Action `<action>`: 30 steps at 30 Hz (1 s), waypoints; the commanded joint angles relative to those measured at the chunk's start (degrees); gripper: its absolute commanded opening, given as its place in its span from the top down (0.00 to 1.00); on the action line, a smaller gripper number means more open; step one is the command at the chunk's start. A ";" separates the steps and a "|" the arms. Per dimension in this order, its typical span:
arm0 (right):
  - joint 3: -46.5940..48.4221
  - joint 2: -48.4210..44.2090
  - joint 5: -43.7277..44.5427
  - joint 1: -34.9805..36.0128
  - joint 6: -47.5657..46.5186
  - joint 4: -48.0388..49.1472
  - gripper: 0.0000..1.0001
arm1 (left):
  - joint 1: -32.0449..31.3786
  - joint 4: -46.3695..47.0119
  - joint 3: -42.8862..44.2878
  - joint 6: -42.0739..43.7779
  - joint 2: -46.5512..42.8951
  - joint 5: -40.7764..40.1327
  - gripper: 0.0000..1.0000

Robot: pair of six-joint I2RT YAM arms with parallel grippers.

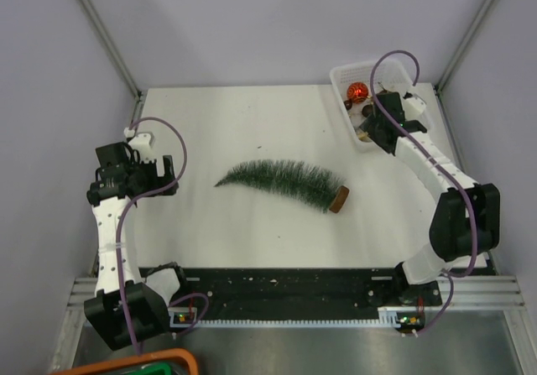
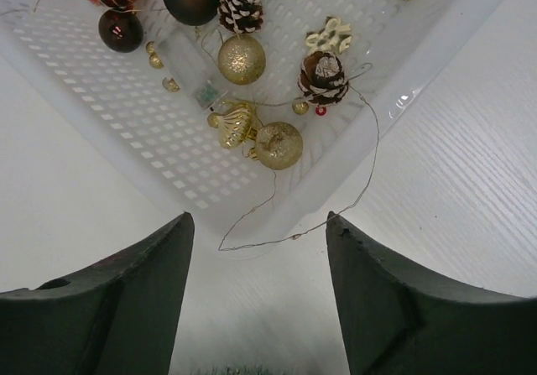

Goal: Decorate the small christmas tree

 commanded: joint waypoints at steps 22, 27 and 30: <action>16.65 1.23 -4.31 -1.31 -4.58 1.65 1.00 | 0.27 1.98 -0.66 -0.08 -1.83 0.46 0.01; 30.27 1.76 -14.75 -1.13 -7.66 0.41 1.00 | 0.27 1.02 -0.14 -0.17 -2.09 4.22 0.01; 40.54 3.33 -22.75 -0.43 -10.38 -0.72 1.00 | 0.18 0.32 -0.05 0.80 -2.62 9.76 0.01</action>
